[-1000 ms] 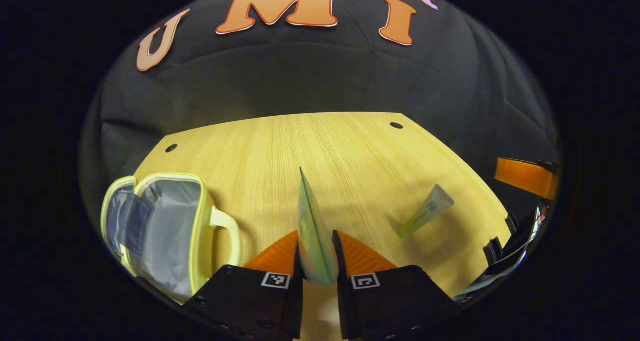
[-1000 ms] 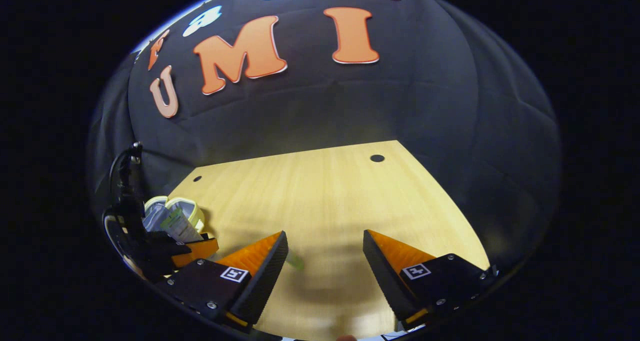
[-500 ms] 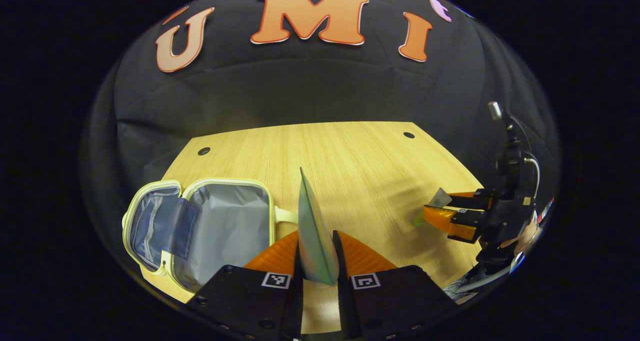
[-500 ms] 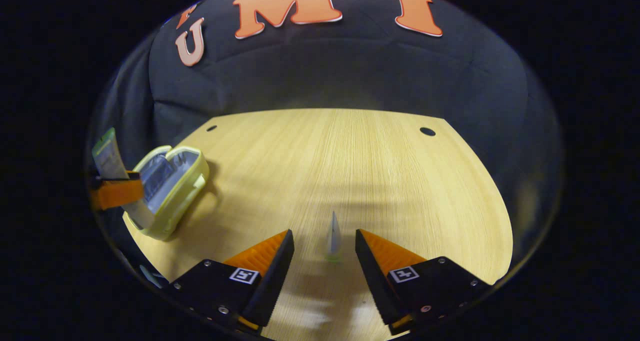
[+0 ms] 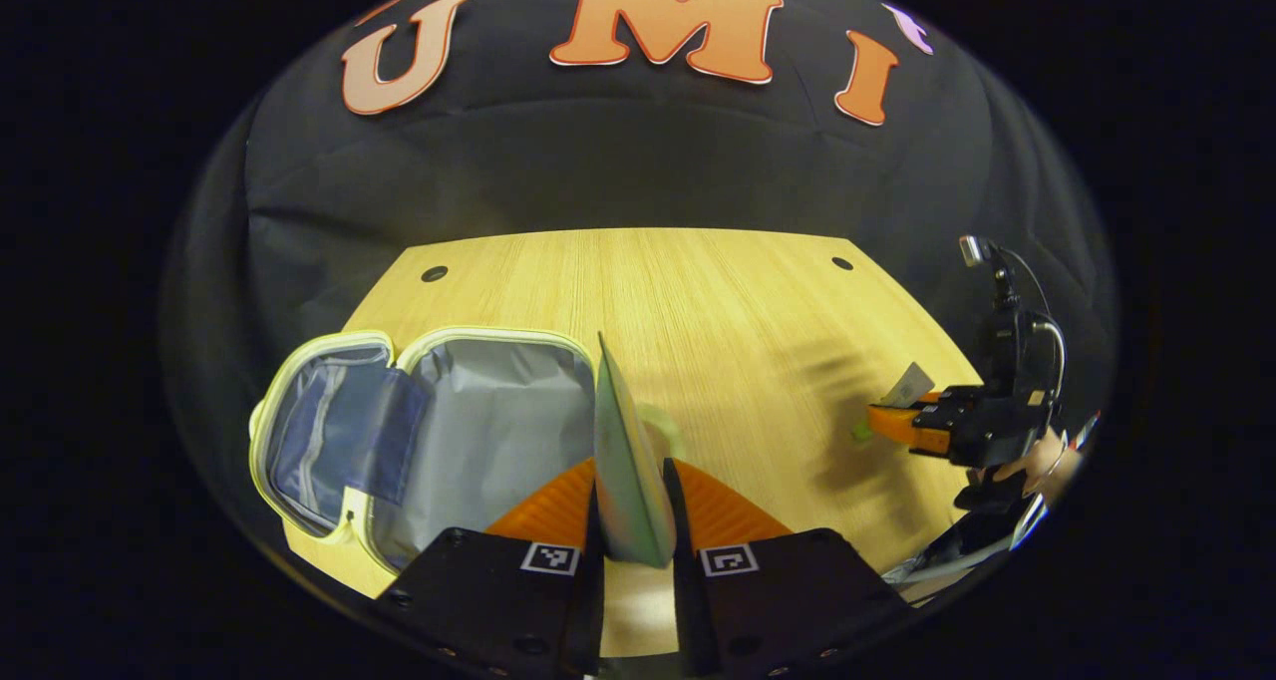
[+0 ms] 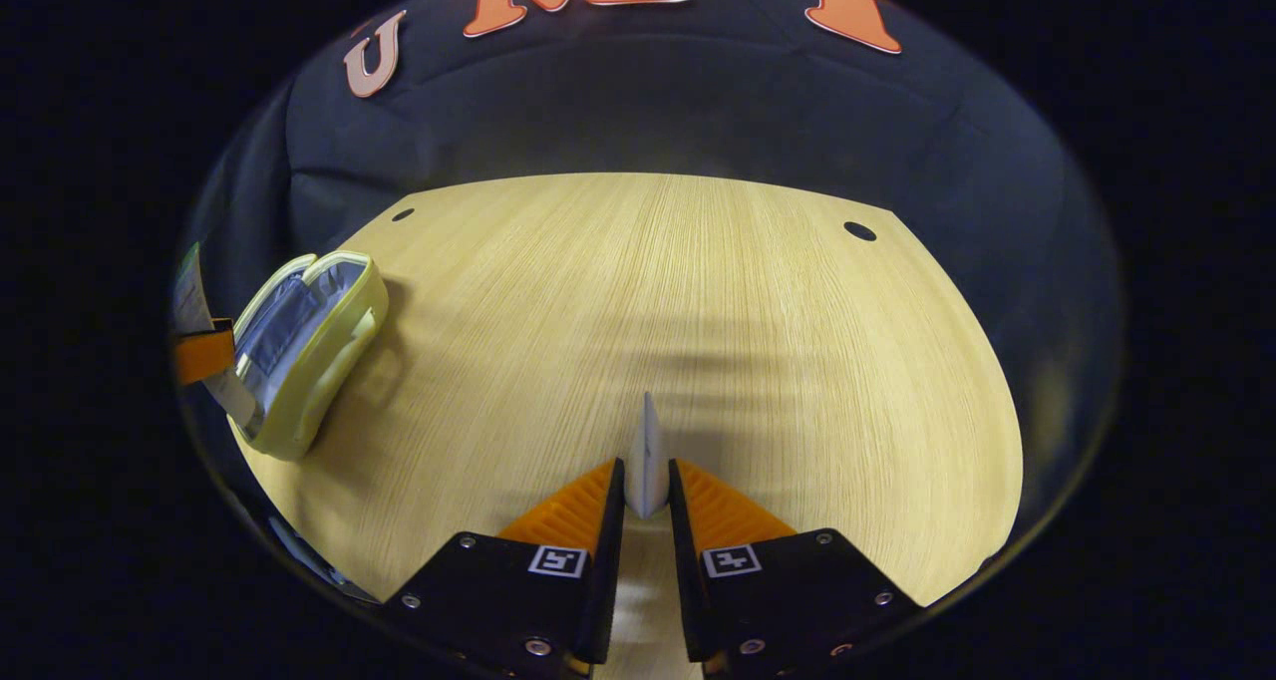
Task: First open the suitcase, pack the skin care products into it, and then close the suitcase.
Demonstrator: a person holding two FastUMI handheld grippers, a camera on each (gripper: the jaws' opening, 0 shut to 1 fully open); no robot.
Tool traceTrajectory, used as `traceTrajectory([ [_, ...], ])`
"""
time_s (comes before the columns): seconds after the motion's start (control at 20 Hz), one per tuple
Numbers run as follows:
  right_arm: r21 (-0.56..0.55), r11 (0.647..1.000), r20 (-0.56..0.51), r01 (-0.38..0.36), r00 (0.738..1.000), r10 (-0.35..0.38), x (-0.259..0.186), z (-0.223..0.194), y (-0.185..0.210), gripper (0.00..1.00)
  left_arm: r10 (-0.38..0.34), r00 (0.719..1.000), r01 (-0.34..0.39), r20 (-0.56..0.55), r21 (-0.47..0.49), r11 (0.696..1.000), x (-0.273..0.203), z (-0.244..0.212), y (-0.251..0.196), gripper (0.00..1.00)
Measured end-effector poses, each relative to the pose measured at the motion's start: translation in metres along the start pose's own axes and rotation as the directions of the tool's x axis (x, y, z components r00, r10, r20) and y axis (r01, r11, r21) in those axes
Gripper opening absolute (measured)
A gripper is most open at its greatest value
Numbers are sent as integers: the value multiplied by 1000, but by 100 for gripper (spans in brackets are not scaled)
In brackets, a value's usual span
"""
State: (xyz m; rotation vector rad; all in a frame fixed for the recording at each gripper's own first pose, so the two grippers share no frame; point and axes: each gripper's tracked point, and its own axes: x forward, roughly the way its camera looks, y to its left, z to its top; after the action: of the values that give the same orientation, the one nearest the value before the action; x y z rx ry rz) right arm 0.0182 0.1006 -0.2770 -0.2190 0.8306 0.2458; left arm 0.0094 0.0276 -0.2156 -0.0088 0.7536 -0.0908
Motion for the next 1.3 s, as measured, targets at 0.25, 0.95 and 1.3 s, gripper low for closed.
traceTrajectory([
  [0.25, 53, 997, 5, -50, 999, 50, -33, 13, 37, 24, -62, 994, 62, -90, 3, 998, -28, 2, 33, 29],
  [0.95, 197, 978, -24, -61, 997, 67, -54, 13, 123, 28, -88, 778, 127, -622, 19, 992, 39, -72, 134, 29],
  [1.3, 242, 970, -16, -34, 999, 39, -64, 18, 126, 28, -150, 761, 172, -631, -26, 985, 67, -70, 116, 74],
])
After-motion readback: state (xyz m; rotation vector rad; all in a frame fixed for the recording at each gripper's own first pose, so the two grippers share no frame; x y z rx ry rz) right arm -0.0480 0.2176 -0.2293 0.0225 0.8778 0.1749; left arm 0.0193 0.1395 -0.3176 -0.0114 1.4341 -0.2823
